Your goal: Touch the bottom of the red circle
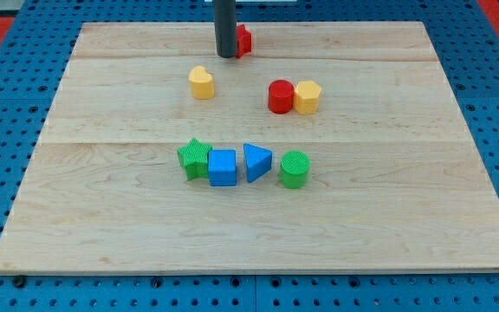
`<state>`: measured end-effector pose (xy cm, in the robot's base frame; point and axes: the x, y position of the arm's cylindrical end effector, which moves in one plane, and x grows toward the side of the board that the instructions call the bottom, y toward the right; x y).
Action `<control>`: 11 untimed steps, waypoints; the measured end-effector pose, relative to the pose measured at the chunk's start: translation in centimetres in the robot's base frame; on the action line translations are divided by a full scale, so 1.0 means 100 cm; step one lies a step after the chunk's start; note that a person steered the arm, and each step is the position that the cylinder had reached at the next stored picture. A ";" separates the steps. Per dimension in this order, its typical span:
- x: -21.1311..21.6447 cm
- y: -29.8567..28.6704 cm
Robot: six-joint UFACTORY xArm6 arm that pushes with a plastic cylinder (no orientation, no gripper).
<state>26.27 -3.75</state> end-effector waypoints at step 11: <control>0.123 0.091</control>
